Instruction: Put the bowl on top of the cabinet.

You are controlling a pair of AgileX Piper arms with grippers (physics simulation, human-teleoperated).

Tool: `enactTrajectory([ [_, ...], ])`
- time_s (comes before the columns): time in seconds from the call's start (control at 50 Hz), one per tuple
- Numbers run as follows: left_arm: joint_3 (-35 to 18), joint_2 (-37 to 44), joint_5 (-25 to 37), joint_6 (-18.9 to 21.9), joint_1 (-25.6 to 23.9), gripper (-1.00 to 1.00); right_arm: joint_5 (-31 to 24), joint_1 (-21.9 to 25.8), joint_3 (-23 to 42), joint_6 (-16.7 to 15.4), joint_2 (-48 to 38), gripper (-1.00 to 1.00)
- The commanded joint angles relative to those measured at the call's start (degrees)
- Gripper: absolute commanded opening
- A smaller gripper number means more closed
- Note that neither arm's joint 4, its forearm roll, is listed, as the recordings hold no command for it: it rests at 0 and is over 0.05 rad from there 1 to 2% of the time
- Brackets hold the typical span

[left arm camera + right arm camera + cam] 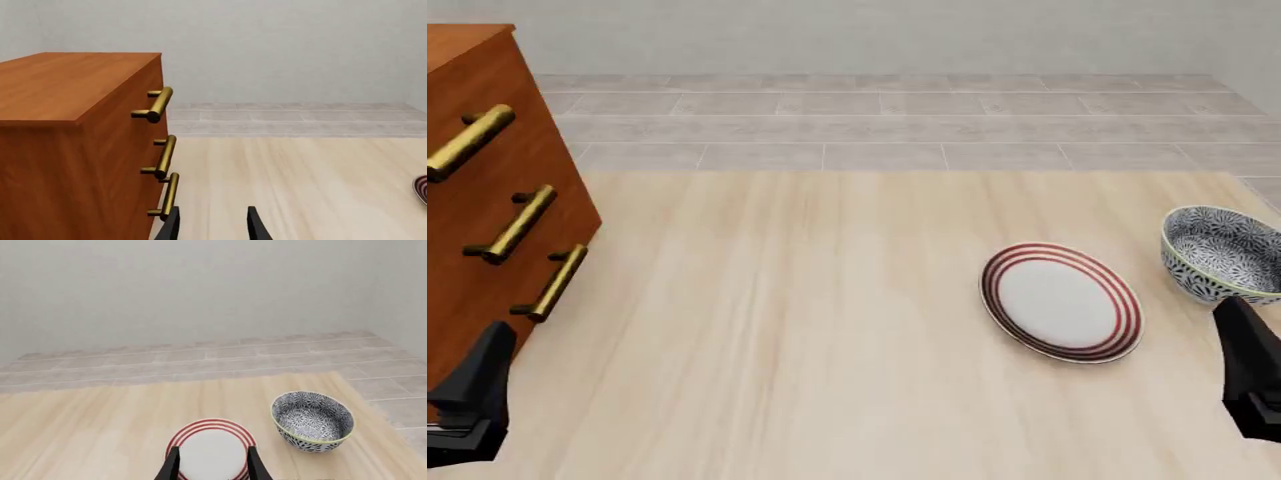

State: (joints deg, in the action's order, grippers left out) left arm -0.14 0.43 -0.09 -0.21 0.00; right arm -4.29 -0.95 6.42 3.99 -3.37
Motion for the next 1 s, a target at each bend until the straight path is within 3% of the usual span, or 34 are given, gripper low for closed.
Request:
enactTrajectory([
  [0.02, -0.03, 0.02, -0.02, 0.13, 0.0, 1.0, -3.8, -1.05, 6.41, 5.02, -6.31, 1.0],
  [0.16, -0.07, -0.13, 0.15, 0.14, -0.01, 1.0, -8.37, -2.2, 11.37, 8.29, -10.54, 1.0],
  [0.26, -0.06, -0.13, 0.14, 0.16, -0.02, 1.0, -10.05, -3.9, 14.83, 7.47, -14.4, 1.0],
  [0.44, -0.06, -0.08, 0.09, 0.17, -0.02, 1.0, -17.06, -7.55, 26.34, 2.49, -24.35, 1.0],
  [0.62, -0.13, -0.22, 0.3, 0.18, -0.02, 1.0, -23.76, -11.19, 38.1, 3.68, -32.51, 1.0],
  [0.7, -0.13, -0.23, 0.3, 0.18, -0.02, 1.0, -25.69, -12.34, 40.01, 5.12, -35.77, 1.0],
  [1.0, -0.06, -0.26, 0.27, 0.2, -0.03, 1.0, -28.5, -21.08, 47.85, 3.35, -46.25, 1.0],
])
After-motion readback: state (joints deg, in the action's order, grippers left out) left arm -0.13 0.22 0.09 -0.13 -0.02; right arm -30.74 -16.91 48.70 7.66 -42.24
